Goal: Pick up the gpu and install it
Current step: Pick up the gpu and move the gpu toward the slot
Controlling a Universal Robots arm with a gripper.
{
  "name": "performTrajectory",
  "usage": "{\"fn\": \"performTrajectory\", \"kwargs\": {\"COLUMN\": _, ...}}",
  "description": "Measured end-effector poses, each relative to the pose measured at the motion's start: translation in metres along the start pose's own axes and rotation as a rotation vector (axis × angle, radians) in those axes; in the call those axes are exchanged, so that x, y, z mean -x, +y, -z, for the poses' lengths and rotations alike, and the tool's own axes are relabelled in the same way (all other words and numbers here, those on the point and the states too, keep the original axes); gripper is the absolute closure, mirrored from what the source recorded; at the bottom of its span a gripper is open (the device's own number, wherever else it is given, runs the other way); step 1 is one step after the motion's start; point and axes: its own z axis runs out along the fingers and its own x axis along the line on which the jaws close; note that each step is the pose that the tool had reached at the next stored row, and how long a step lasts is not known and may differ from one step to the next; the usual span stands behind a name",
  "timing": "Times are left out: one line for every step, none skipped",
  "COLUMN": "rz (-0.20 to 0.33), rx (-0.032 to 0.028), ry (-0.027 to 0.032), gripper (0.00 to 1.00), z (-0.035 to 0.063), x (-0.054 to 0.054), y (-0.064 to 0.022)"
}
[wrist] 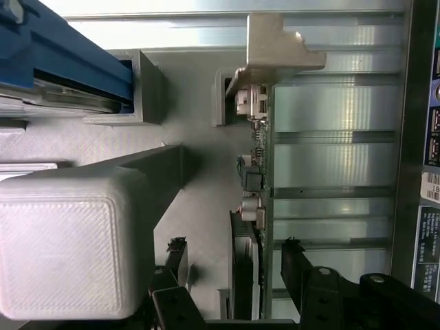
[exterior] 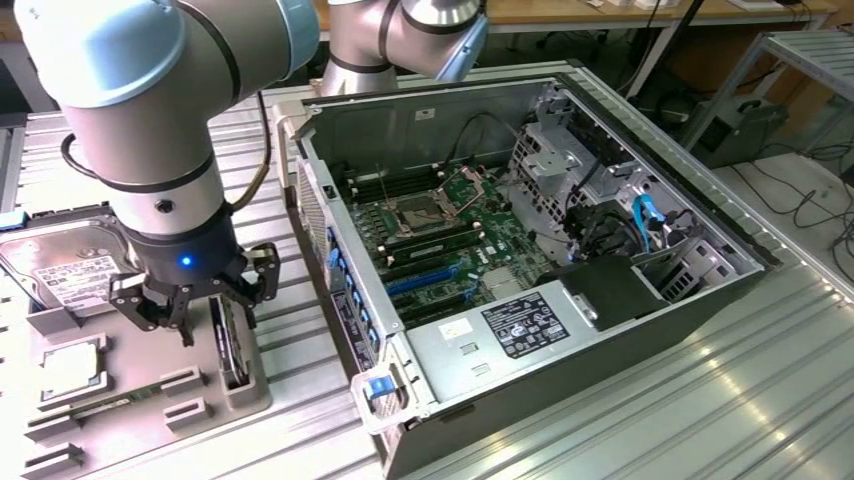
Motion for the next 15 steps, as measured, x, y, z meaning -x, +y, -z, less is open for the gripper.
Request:
{"fn": "performTrajectory", "kwargs": {"rz": 0.000, "rx": 0.0002, "ry": -0.0002, "gripper": 0.35, "z": -0.0001, "x": 0.0000, "y": 0.0000}}
{"fn": "performTrajectory", "kwargs": {"rz": 0.000, "rx": 0.0002, "ry": -0.0003, "gripper": 0.42, "z": -0.0001, "x": 0.0000, "y": 0.0000}}
{"fn": "performTrajectory", "kwargs": {"rz": 0.000, "rx": 0.0002, "ry": -0.0003, "gripper": 0.54, "z": -0.0002, "x": 0.0000, "y": 0.0000}}
{"fn": "performTrajectory", "kwargs": {"rz": 0.000, "rx": 0.0002, "ry": -0.0003, "gripper": 0.60, "z": -0.0002, "x": 0.0000, "y": 0.0001}}
{"fn": "performTrajectory", "kwargs": {"rz": 0.000, "rx": 0.0002, "ry": -0.0003, "gripper": 0.67, "z": -0.0002, "x": 0.0001, "y": 0.0001}}
{"fn": "performTrajectory", "kwargs": {"rz": 0.000, "rx": 0.0004, "ry": -0.0004, "gripper": 0.67, "z": -0.0003, "x": 0.0006, "y": 0.0002}}
{"fn": "performTrajectory", "kwargs": {"rz": 0.000, "rx": 0.0003, "ry": -0.0003, "gripper": 0.67, "z": -0.0004, "x": 0.0029, "y": 0.0001}}
{"fn": "performTrajectory", "kwargs": {"rz": 0.000, "rx": 0.0002, "ry": -0.0002, "gripper": 0.67, "z": -0.0004, "x": 0.0039, "y": 0.0001}}
{"fn": "performTrajectory", "kwargs": {"rz": 0.000, "rx": 0.0002, "ry": -0.0003, "gripper": 0.67, "z": -0.0004, "x": 0.0039, "y": 0.0001}}
{"fn": "performTrajectory", "kwargs": {"rz": 0.000, "rx": 0.0002, "ry": -0.0002, "gripper": 0.69, "z": -0.0004, "x": 0.0039, "y": 0.0001}}
{"fn": "performTrajectory", "kwargs": {"rz": 0.000, "rx": 0.0002, "ry": -0.0002, "gripper": 0.72, "z": -0.0004, "x": 0.0039, "y": 0.0001}}
{"fn": "performTrajectory", "kwargs": {"rz": 0.000, "rx": 0.0002, "ry": -0.0002, "gripper": 0.72, "z": -0.0004, "x": 0.0039, "y": 0.0001}}
{"fn": "performTrajectory", "kwargs": {"rz": 0.000, "rx": 0.0002, "ry": -0.0002, "gripper": 0.72, "z": -0.0004, "x": 0.0039, "y": 0.0001}}
{"fn": "performTrajectory", "kwargs": {"rz": 0.000, "rx": 0.0002, "ry": -0.0002, "gripper": 0.72, "z": -0.0004, "x": 0.0039, "y": 0.0001}}
{"fn": "performTrajectory", "kwargs": {"rz": 0.000, "rx": 0.0001, "ry": -0.0001, "gripper": 0.72, "z": 0.0006, "x": 0.0039, "y": 0.0001}}
